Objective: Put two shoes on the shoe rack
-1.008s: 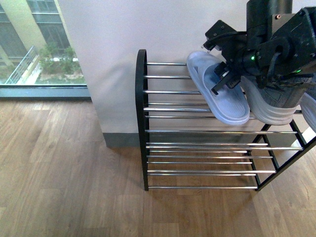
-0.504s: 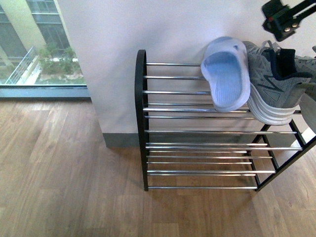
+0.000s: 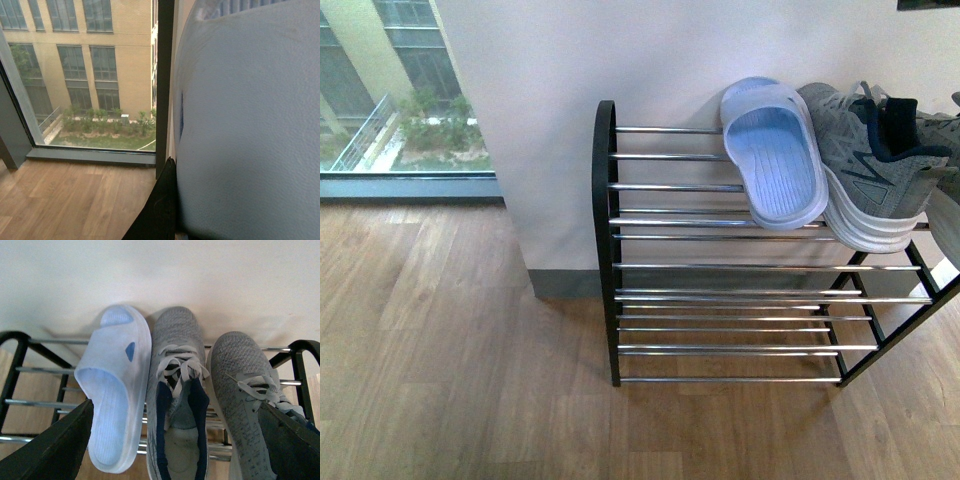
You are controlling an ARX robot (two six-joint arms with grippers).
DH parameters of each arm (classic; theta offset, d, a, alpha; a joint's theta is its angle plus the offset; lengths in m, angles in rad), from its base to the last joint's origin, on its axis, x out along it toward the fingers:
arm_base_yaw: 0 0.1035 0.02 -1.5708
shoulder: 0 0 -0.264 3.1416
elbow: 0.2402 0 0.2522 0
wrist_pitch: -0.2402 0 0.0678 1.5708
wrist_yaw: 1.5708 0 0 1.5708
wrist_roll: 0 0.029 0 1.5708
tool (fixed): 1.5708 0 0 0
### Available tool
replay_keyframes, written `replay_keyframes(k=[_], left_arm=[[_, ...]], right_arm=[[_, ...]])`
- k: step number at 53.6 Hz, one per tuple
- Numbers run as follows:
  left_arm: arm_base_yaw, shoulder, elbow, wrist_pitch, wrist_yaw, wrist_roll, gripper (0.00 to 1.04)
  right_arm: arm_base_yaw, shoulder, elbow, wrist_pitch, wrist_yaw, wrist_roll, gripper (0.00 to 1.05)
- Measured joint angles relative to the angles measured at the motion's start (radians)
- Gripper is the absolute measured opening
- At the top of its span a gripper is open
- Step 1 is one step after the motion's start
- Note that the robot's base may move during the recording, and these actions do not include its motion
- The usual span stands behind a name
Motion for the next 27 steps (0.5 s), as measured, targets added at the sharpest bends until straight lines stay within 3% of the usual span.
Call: replay_keyframes(k=[8,11,18,22,27], left_arm=[[0.000,0.000,0.000,0.000,0.000,0.000,0.02],[0.000,0.000,0.000,0.000,0.000,0.000,0.02],[0.000,0.000,0.000,0.000,-0.001,0.000,0.02],[0.000,0.000,0.000,0.000,0.000,0.000,0.02],[0.000,0.000,0.000,0.000,0.001,0.000,0.02]], right_arm=[[0.031,-0.068,-0.260,0.557,-0.010,-0.011,0.75],[0.042,-0.095,-0.347,0.696,-0.013,-0.015,0.68],[0.069,-0.175,-0.503,0.884,0.021,-0.018,0.51],[0.074,-0.219,-0.559,0.916,0.024,-0.018,0.42],[0.077,-0.293,-0.671,0.943,0.025,-0.018,0.23]])
